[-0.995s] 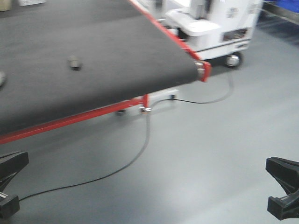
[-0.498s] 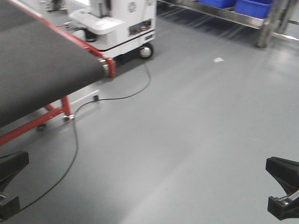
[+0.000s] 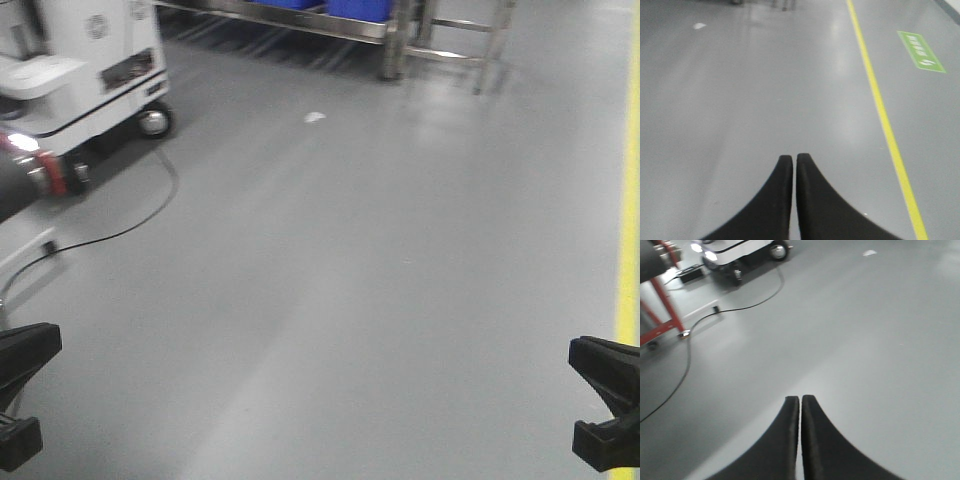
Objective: Move and align brake pads A on conveyor
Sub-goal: 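Turn the base away from the conveyor toward the aisle, then drive along the yellow floor line past the metal racks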
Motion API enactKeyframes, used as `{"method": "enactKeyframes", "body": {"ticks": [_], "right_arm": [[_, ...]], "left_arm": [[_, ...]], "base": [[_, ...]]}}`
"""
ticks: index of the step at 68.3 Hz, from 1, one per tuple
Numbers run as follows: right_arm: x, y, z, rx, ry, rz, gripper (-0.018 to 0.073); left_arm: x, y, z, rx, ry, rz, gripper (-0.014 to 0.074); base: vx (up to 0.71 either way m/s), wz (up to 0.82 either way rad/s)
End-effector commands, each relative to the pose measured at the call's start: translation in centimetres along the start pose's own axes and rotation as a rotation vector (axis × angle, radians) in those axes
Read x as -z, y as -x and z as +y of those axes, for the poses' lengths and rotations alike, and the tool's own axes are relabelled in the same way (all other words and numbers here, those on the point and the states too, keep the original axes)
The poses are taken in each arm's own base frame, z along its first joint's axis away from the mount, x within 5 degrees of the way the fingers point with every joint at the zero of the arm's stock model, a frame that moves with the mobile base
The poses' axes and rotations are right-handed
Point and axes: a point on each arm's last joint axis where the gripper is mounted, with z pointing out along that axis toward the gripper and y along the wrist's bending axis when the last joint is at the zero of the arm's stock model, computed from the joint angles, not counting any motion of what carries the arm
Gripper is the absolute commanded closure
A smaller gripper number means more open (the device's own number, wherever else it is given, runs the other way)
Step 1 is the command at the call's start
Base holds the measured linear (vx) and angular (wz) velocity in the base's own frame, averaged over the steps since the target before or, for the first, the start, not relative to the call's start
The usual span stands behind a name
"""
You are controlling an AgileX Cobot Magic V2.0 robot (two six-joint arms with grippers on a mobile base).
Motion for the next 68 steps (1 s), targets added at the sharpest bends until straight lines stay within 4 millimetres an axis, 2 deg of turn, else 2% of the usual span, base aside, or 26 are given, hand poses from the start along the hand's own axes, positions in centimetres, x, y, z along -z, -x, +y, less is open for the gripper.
{"method": "enactKeyframes", "body": {"ticks": [1,28,68], "right_arm": [[0.37,1.35,0.01,0.009,-0.008,-0.085,0.0568],[0.37,1.35,0.01,0.009,-0.008,-0.085,0.0568],[0.37,1.35,0.01,0.009,-0.008,-0.085,0.0568]], "left_arm": [[0.33,1.37,-0.31,-0.001,-0.017,-0.091,0.0603],[0.33,1.37,-0.31,-0.001,-0.017,-0.091,0.0603],[0.33,1.37,-0.31,-0.001,-0.017,-0.091,0.0603]], "base": [[0.03,-0.73],[0.05,-0.63],[0.19,-0.32]]}}
